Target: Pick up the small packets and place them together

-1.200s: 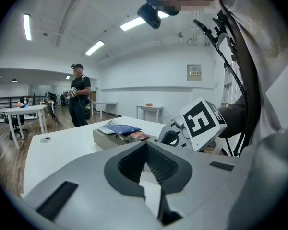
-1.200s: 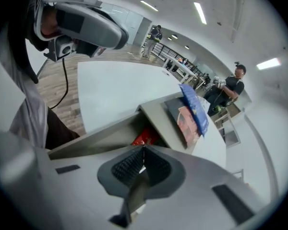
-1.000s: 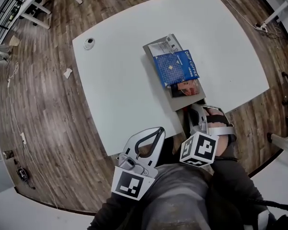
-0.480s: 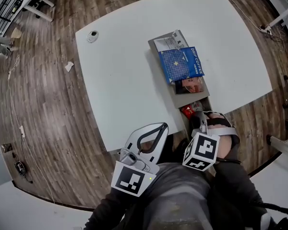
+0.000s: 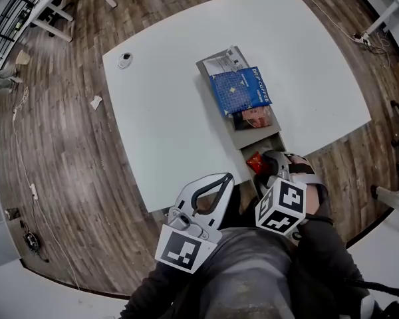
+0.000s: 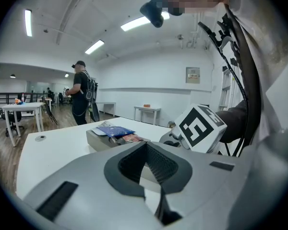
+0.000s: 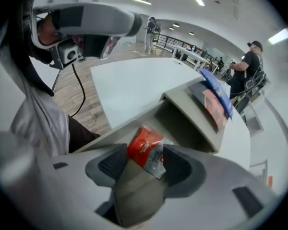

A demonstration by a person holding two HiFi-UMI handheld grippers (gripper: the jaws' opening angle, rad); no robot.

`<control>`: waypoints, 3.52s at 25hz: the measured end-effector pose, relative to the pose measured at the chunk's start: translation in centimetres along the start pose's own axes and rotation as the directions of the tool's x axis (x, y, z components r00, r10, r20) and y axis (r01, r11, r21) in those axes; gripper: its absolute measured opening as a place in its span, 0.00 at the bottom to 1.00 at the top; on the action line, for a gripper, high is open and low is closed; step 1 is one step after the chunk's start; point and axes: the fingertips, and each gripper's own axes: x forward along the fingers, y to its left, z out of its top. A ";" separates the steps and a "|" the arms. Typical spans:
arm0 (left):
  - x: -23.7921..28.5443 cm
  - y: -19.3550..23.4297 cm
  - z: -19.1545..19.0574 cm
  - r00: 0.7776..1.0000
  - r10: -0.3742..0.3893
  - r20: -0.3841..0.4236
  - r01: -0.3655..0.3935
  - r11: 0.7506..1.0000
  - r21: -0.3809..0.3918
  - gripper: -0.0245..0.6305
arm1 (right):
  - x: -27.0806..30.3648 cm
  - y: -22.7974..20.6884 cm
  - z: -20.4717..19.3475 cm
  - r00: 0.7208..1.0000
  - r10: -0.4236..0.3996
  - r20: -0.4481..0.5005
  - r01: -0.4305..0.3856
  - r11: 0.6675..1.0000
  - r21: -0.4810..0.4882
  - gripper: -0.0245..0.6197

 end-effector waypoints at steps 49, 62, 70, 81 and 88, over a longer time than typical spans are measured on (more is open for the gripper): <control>2.1 1.4 -0.1 0.984 0.154 -0.093 -0.116 0.940 0.322 0.04 | 0.8 -0.7 0.0 0.994 0.092 -0.066 -0.097 0.993 -0.070 0.43; 2.3 2.9 -0.5 0.980 0.174 -0.098 -0.140 0.948 0.286 0.04 | 0.9 -2.3 0.0 0.993 0.055 -0.100 -0.068 0.988 -0.136 0.06; 2.4 1.9 -0.2 0.983 0.156 -0.092 -0.123 0.948 0.295 0.04 | -1.2 -0.3 -0.1 0.995 0.087 -0.039 -0.090 0.991 -0.097 0.06; 2.0 -1.1 1.4 0.988 0.139 -0.067 -0.112 0.944 0.310 0.04 | -5.3 -0.4 0.1 0.999 0.006 0.050 -0.003 0.999 -0.048 0.05; 2.7 0.6 1.4 0.987 0.151 -0.056 -0.134 0.964 0.229 0.04 | -5.8 -1.7 1.5 0.995 -0.004 0.103 0.008 0.999 -0.037 0.06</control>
